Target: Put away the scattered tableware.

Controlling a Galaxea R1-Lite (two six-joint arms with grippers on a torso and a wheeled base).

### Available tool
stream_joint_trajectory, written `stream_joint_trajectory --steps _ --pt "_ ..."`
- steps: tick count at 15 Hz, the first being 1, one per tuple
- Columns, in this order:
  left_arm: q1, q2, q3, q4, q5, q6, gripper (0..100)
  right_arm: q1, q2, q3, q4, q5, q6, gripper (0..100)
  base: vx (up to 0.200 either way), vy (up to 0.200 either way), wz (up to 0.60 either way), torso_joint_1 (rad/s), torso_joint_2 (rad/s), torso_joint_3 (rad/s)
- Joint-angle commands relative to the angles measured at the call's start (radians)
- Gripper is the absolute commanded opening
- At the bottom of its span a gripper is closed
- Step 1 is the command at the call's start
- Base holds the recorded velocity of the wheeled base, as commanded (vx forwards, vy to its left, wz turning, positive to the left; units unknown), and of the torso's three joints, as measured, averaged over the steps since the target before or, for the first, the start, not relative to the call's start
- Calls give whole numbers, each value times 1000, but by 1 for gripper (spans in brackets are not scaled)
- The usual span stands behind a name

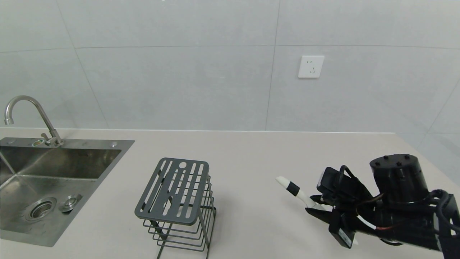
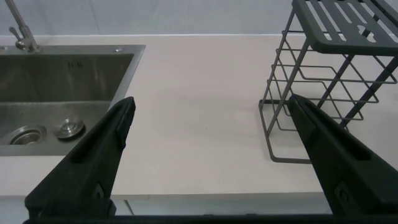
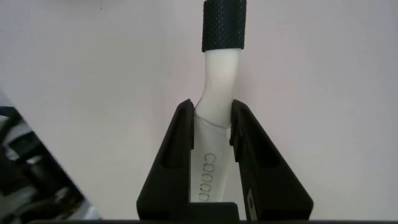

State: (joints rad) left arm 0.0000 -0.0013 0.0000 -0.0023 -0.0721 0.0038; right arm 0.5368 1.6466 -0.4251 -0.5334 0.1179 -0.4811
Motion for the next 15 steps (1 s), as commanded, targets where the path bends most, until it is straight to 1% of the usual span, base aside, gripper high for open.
stream_joint_trajectory --steps 1,3,4,5,6,7,8,9,10,11,12,13,14,15 --pt "0 1 0 -1 -3 7 100 3 -19 -49 0 34 -96 0 0 0 0 0 0 0" --pt "0 1 0 -2 -15 12 100 6 -31 -47 -8 82 -131 0 0 0 0 0 0 0" --pt "0 1 0 -5 -18 18 100 6 -59 -38 -10 83 -166 0 0 0 0 0 0 0" --pt "0 1 0 -15 -23 30 100 6 -83 -30 -5 85 -235 0 0 0 0 0 0 0" --pt "0 1 0 -27 -23 31 100 8 -91 -24 -5 85 -238 0 0 0 0 0 0 0" --pt "0 1 0 -173 -25 15 100 11 -102 2 -5 86 -238 0 0 0 0 0 0 0" --pt "0 1 0 -329 -38 -22 100 22 -108 19 -8 85 -238 0 0 0 0 0 0 0" --pt "0 1 0 -355 -81 -76 100 34 -108 25 -8 83 -238 0 0 0 0 0 0 0" --pt "0 1 0 -349 -98 -114 100 48 -110 25 -8 83 -238 0 0 0 0 0 0 0" --pt "0 1 0 -352 -101 -127 100 54 -110 23 -8 83 -238 0 0 0 0 0 0 0" --pt "-2 3 -35 -358 -166 -174 100 71 -110 16 -10 85 -237 0 0 0 0 0 0 0" --pt "-6 18 -106 -349 -256 -220 100 72 -114 17 -10 86 -237 0 0 0 0 0 0 0" --pt "-15 55 -155 -350 -302 -269 100 72 -120 19 -10 88 -235 0 0 0 0 0 0 0" --pt "-34 113 -206 -358 -337 -309 100 74 -123 17 -11 89 -234 0 0 0 0 0 0 0"
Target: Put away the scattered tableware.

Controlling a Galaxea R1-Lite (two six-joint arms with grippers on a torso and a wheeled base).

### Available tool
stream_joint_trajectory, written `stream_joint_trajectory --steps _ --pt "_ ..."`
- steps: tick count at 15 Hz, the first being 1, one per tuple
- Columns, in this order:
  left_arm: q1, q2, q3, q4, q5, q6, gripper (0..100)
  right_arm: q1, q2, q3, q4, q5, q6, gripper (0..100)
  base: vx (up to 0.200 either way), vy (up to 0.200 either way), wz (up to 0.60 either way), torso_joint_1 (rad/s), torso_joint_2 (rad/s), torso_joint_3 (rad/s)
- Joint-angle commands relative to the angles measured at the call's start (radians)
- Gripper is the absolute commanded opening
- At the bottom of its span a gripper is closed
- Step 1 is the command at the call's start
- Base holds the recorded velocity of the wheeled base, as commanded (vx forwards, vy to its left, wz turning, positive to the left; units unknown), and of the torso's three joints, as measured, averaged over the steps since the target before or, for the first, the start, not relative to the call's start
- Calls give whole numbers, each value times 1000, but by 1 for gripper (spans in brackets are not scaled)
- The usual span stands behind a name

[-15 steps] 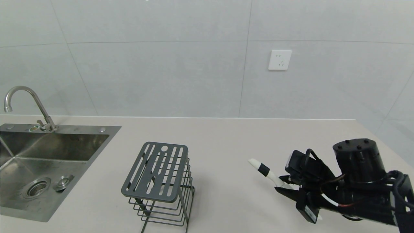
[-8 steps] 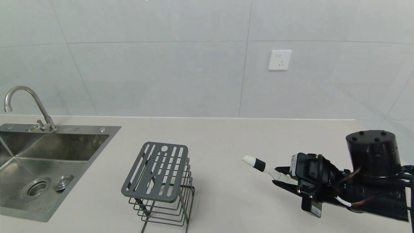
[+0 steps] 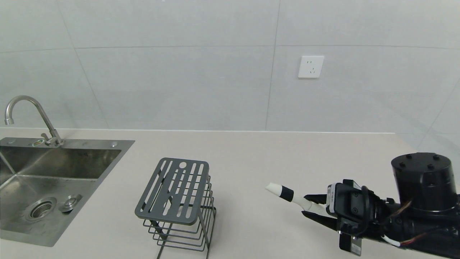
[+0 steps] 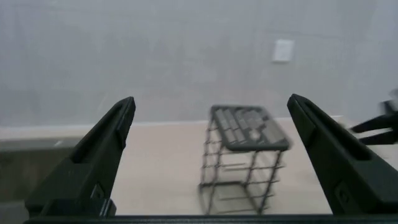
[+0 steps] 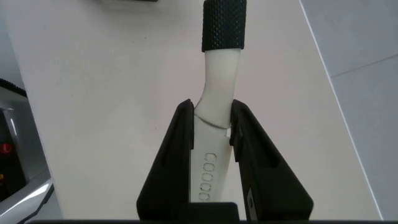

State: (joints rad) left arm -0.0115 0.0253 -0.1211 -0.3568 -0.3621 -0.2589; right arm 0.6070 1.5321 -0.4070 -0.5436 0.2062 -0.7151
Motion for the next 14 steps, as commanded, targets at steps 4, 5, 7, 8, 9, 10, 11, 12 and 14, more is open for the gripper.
stream_joint_trajectory --steps 4,5,7,8,9,10,11,12,14 --pt "-263 300 -154 -174 -221 -5 100 25 -40 2 -1 12 0 0 0 0 0 0 0 0" --pt "-308 363 -152 -223 -250 49 100 27 -46 4 1 13 0 0 0 0 0 0 0 0" --pt "-377 539 -164 -277 -265 135 100 27 -53 -4 -4 12 14 0 0 0 0 0 0 0" --pt "-389 585 -167 -287 -270 144 100 27 -56 -3 -6 12 17 0 0 0 0 0 0 0" --pt "-393 627 -167 -301 -271 153 100 25 -58 -3 -6 12 17 0 0 0 0 0 0 0" --pt "-397 717 -169 -335 -296 171 100 27 -70 -3 -6 12 17 0 0 0 0 0 0 0" --pt "-397 746 -169 -352 -320 175 100 27 -73 -3 -6 12 17 0 0 0 0 0 0 0" --pt "-397 777 -167 -380 -367 175 100 25 -76 -4 -6 12 17 0 0 0 0 0 0 0" --pt "-395 848 -169 -421 -434 175 100 27 -76 -6 -6 12 17 0 0 0 0 0 0 0"
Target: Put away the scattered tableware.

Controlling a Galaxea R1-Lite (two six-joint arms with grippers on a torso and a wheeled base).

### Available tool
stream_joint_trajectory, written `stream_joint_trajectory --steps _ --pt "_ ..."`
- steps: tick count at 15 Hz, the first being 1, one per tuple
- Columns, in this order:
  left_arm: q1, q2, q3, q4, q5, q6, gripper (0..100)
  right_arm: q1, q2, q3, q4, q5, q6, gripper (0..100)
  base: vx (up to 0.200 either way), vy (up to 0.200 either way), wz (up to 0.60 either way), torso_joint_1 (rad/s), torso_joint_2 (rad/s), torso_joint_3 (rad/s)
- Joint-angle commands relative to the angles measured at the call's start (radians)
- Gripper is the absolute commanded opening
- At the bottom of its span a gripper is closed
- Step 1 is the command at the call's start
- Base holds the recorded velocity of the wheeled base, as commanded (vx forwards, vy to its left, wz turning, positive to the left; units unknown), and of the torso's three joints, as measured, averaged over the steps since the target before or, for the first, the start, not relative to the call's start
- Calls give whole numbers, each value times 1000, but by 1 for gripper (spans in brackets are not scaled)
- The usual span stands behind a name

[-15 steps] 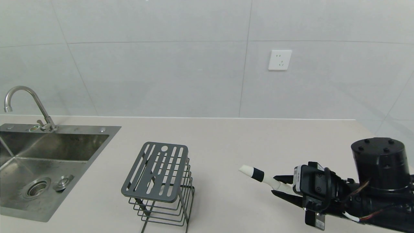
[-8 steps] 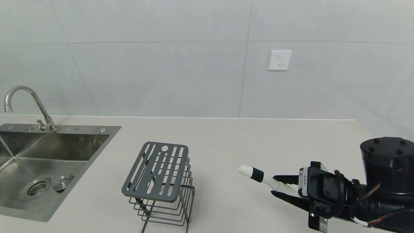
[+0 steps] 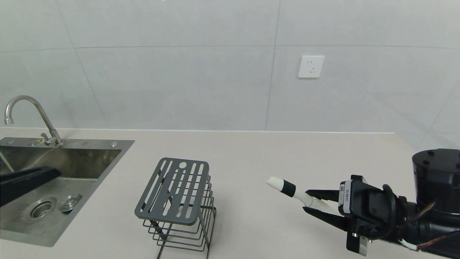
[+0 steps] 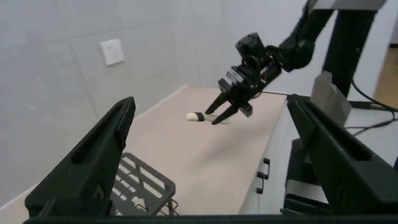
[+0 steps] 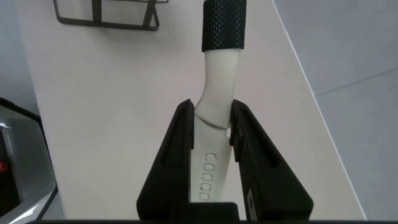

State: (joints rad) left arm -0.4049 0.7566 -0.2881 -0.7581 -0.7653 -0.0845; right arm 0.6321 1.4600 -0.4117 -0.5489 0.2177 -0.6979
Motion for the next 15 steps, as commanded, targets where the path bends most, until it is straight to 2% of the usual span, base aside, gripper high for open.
stream_joint_trajectory --steps 1,4,8,11,12,13,15 --pt "-3 171 -14 -46 -35 0 100 8 -3 -9 0 0 0 0 0 0 0 0 0 0" --pt "-22 282 -62 -107 -74 -5 100 23 -3 -93 -2 0 0 0 0 0 0 0 0 0" --pt "-22 451 -129 -178 -83 -9 100 20 -4 -127 -37 0 15 0 0 0 0 0 0 0" --pt "-40 624 -160 -331 -89 -12 100 17 -13 -151 -45 -11 51 0 0 0 0 0 0 0" --pt "-63 713 -171 -443 -89 -21 100 11 -20 -151 -45 -14 52 0 0 0 0 0 0 0" --pt "-84 761 -171 -512 -89 -41 100 6 -20 -153 -46 -18 52 0 0 0 0 0 0 0" --pt "-123 803 -164 -616 -88 -130 100 3 -23 -151 -46 -34 52 0 0 0 0 0 0 0"
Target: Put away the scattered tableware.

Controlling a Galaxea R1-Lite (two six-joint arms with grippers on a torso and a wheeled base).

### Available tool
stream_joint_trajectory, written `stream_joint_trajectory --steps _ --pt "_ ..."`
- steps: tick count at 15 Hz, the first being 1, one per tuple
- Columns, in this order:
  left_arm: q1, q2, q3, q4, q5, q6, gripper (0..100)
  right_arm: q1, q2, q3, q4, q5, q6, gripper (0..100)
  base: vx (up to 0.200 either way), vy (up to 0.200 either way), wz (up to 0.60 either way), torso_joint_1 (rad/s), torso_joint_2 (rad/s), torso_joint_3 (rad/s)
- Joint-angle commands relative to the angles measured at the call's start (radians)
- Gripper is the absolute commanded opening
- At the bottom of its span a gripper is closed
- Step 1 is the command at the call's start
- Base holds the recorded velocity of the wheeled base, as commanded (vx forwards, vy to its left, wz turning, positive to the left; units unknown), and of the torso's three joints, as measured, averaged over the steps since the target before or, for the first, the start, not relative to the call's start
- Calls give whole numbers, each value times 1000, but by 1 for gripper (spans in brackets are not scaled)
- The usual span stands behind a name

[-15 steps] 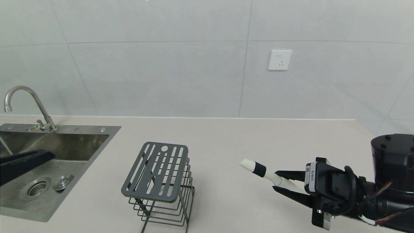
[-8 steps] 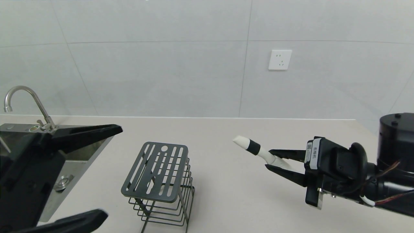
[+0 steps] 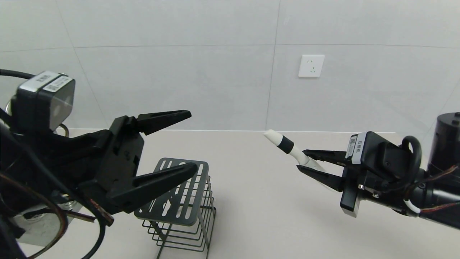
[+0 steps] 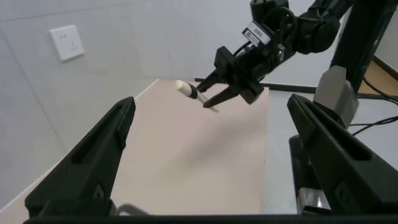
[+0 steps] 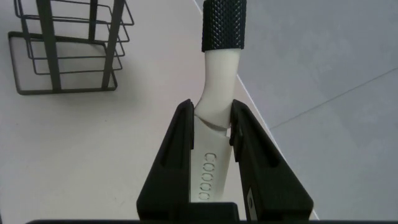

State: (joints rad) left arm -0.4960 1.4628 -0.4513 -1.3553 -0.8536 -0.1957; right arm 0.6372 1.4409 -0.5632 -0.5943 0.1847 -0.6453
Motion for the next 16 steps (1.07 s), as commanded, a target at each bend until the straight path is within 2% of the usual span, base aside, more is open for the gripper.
stream_joint_trajectory --steps 1,2,4,5,6,8,10,12,15,16 --pt "-46 123 -3 -85 7 -106 100 -4 -5 0 -1 -2 0 0 0 0 0 0 0 0" --pt "-46 146 -1 -137 8 -151 100 -7 -5 -3 -2 -2 0 0 0 0 0 0 0 0" --pt "-47 202 -6 -215 15 -202 100 -10 -5 -12 -24 -4 3 0 0 0 0 0 0 0" --pt "-47 211 -9 -215 18 -214 100 -10 -5 -17 -25 -4 9 0 0 0 0 0 0 0" --pt "-72 240 -32 -215 53 -249 100 -8 -4 -37 -25 -4 30 0 0 0 0 0 0 0" --pt "-121 266 -87 -215 130 -272 100 -8 -2 -44 -27 -17 33 0 0 0 0 0 0 0" --pt "-177 295 -135 -215 199 -275 100 -8 0 -46 -29 -31 35 0 0 0 0 0 0 0" --pt "-220 304 -138 -215 208 -271 100 -10 1 -60 -29 -33 36 0 0 0 0 0 0 0" --pt "-253 323 -167 -215 228 -249 100 -8 4 -75 -29 -33 44 0 0 0 0 0 0 0" --pt "-269 343 -205 -215 265 -241 100 -8 4 -87 -30 -42 50 0 0 0 0 0 0 0"
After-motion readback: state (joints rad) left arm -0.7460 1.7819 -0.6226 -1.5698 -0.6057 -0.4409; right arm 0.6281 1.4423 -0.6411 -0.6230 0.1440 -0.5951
